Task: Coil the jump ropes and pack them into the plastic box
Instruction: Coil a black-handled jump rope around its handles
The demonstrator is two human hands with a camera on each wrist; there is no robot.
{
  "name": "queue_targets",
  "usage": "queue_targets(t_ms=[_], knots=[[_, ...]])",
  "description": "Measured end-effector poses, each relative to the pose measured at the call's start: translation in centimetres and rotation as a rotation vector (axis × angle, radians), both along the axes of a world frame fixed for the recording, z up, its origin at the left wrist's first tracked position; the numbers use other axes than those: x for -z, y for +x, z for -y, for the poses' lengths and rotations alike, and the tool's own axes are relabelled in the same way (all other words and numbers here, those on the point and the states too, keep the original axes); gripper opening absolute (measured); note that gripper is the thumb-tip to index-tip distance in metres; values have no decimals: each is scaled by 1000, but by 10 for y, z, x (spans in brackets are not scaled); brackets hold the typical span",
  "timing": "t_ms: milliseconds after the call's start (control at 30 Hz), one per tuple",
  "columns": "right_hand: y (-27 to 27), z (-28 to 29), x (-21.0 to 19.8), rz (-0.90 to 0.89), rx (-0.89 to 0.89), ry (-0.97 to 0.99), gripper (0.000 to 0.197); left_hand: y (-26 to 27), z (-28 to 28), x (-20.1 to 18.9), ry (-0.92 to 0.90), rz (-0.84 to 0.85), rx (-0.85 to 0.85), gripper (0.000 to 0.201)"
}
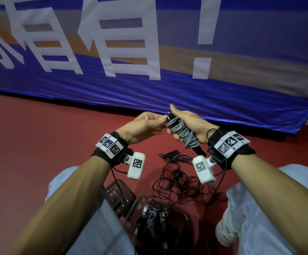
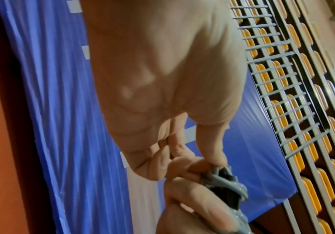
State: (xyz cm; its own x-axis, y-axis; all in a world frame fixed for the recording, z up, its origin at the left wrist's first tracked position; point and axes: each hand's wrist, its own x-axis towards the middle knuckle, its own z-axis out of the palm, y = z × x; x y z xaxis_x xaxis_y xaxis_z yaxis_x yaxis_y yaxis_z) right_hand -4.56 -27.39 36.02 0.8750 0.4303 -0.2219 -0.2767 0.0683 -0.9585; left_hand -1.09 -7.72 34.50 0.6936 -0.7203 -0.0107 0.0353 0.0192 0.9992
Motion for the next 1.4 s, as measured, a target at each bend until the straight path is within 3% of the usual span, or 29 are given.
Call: queue_targets(t_ms=[100, 233, 400, 567, 667, 733, 900, 1000, 1100, 1267, 1400], knots=[[-1, -3, 0, 92, -60, 23, 59, 0, -1, -5, -15, -1, -58, 24], [2, -1, 9, 201, 0, -26, 26, 3, 0, 0, 103, 233, -263, 21], [0, -2, 17, 230, 53, -113, 34, -5, 5, 5, 127, 286, -280, 20], [2, 1, 14, 291, -33, -227, 38, -4, -2, -1, 185, 182, -111, 48], [7, 0, 16, 418, 48, -437, 39, -3, -1, -5, 176, 111, -96, 40], [9, -1, 20, 464, 131, -474, 41, -2, 0, -8, 227, 132, -150, 32], [10, -13, 25, 675, 252, -589, 21, 2, 4, -5, 201, 154, -268, 38], [10, -11, 18, 762, 287, -716, 24, 1, 6, -7, 206, 119, -224, 40], [10, -8, 15, 851, 269, -843, 30, 1, 7, -9, 237, 71, -288, 36], [4, -12, 16, 929, 332, -919, 32, -4, 23, 5, 28, -141, -503, 32], [4, -11, 12, 854, 377, -834, 35, -4, 27, 8, -142, -198, -522, 21]])
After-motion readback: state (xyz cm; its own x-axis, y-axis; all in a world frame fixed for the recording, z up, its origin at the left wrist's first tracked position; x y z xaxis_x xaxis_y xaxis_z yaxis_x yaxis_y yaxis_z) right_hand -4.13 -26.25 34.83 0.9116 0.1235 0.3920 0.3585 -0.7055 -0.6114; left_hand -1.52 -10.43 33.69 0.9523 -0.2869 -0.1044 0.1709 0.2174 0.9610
